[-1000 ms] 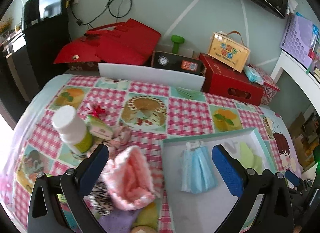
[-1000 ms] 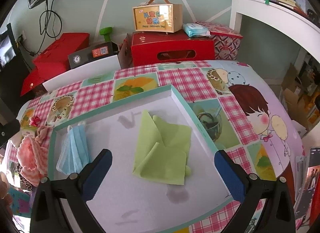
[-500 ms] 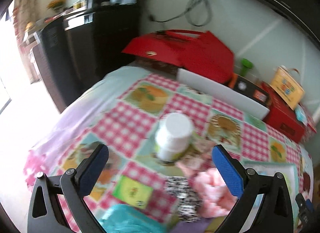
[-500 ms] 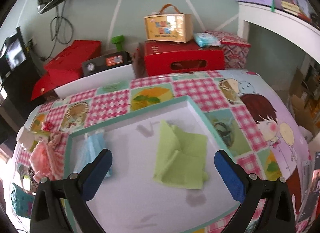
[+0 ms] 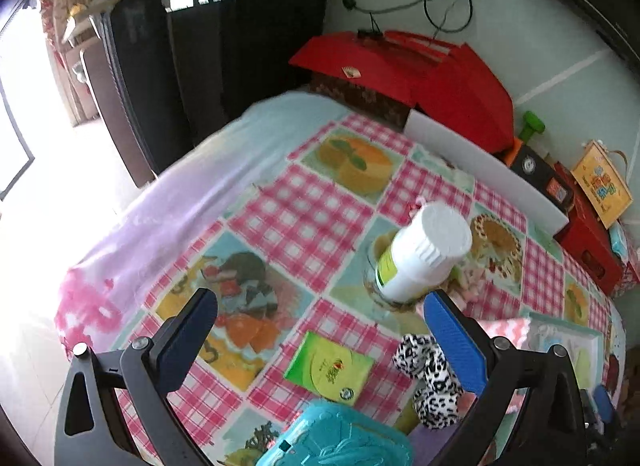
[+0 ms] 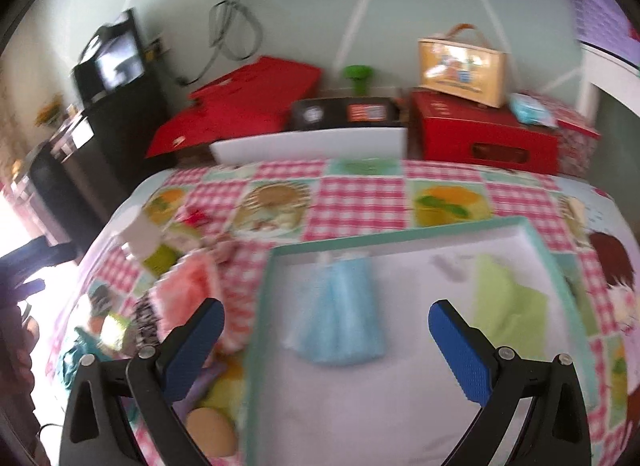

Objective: Organize soft objects
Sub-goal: 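Move both grippers back toward the pile of soft items, then grasp the pink knitted piece with the right gripper while the left grasps the leopard scrunchie, then lift and carry the pink knit and scrunchie toward the tray, then release the pink knit in the tray with the right gripper while the left releases the scrunchie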

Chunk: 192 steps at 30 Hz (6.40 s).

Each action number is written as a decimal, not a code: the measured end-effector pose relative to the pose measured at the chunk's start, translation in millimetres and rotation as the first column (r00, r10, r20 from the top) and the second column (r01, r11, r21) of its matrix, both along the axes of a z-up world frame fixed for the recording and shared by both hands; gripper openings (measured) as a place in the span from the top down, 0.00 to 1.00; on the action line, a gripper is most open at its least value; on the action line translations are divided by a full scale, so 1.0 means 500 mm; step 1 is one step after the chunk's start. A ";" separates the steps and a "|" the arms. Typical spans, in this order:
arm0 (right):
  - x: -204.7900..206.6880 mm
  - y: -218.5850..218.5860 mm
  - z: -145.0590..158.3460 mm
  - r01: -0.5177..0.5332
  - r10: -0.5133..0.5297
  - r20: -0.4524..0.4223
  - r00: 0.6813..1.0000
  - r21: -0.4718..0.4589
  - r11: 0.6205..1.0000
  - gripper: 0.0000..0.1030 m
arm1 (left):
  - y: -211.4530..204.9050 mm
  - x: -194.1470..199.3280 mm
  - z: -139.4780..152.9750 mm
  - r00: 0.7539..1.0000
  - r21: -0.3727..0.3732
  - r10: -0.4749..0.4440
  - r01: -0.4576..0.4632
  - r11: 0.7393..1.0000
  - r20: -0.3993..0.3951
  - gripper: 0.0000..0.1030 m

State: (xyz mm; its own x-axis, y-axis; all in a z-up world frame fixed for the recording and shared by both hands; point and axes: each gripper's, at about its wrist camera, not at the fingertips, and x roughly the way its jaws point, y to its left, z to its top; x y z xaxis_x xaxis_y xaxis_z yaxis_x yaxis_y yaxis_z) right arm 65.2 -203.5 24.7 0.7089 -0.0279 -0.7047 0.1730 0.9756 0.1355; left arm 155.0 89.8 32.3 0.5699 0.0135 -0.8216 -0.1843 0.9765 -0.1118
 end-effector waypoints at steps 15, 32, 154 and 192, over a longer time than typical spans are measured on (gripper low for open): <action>0.056 0.140 -0.054 -0.220 0.220 -0.050 0.974 0.004 0.975 0.08 | -0.089 0.021 -0.053 0.975 -0.100 -0.191 0.180 0.979 -0.113 0.00; 0.111 0.170 -0.124 -0.281 0.291 -0.130 0.948 0.090 0.955 0.42 | -0.139 0.049 -0.096 0.939 -0.093 -0.272 0.258 0.962 -0.210 0.21; -0.177 -0.311 -0.031 0.351 -0.344 -0.130 0.930 0.027 0.936 0.75 | -0.585 -0.132 -0.079 0.661 -0.046 -0.727 0.733 0.678 -0.187 0.78; -0.157 -0.277 -0.002 0.344 -0.354 -0.126 0.927 -0.092 0.934 0.00 | -0.495 -0.074 -0.038 0.793 -0.020 -0.602 0.603 0.797 -0.095 0.05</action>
State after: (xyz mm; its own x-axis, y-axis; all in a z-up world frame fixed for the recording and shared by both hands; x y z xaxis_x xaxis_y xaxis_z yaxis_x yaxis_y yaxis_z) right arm -13.2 -342.2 23.7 0.5419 -0.3063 -0.7826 0.5166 0.8559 0.0227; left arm 118.0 -157.6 13.5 0.3880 -0.2981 -0.8721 0.4332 0.8942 -0.1129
